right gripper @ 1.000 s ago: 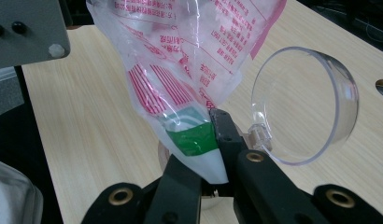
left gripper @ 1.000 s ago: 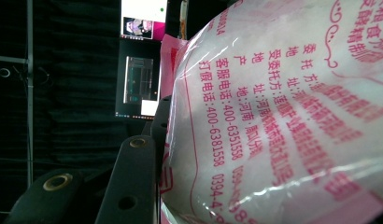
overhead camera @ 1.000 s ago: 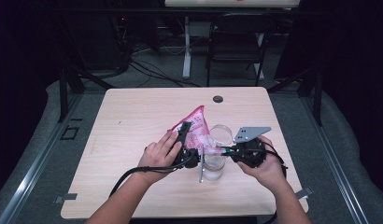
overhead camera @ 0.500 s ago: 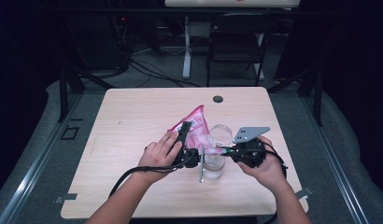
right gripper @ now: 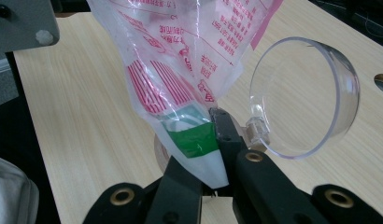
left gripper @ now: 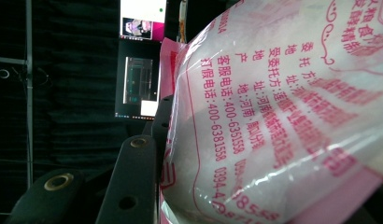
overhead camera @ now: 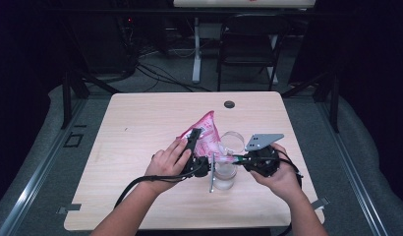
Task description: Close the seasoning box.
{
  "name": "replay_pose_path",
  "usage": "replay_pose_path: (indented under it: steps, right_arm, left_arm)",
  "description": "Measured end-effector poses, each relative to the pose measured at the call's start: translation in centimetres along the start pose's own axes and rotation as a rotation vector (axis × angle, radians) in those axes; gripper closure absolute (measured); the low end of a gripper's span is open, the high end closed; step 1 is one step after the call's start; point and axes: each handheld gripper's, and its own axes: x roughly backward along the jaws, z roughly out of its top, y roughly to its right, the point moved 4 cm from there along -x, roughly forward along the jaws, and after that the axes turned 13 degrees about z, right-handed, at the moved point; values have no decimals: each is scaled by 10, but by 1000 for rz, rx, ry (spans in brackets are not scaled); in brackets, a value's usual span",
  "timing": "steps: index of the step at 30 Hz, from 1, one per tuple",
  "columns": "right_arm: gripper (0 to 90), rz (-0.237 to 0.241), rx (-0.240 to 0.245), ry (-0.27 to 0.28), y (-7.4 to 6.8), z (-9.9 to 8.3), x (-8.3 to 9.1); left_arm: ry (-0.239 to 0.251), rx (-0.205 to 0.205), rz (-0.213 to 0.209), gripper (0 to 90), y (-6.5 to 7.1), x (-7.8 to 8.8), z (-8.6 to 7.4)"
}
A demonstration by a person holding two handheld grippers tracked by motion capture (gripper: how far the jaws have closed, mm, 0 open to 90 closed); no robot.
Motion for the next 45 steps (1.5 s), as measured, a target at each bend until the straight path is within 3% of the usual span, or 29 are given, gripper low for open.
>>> replay_pose_path:
  steps: [45]
  right_arm:
    - [900,2,-9,4,2,-2,2]
  left_arm:
    - [11,4,13,652,-4,3,3]
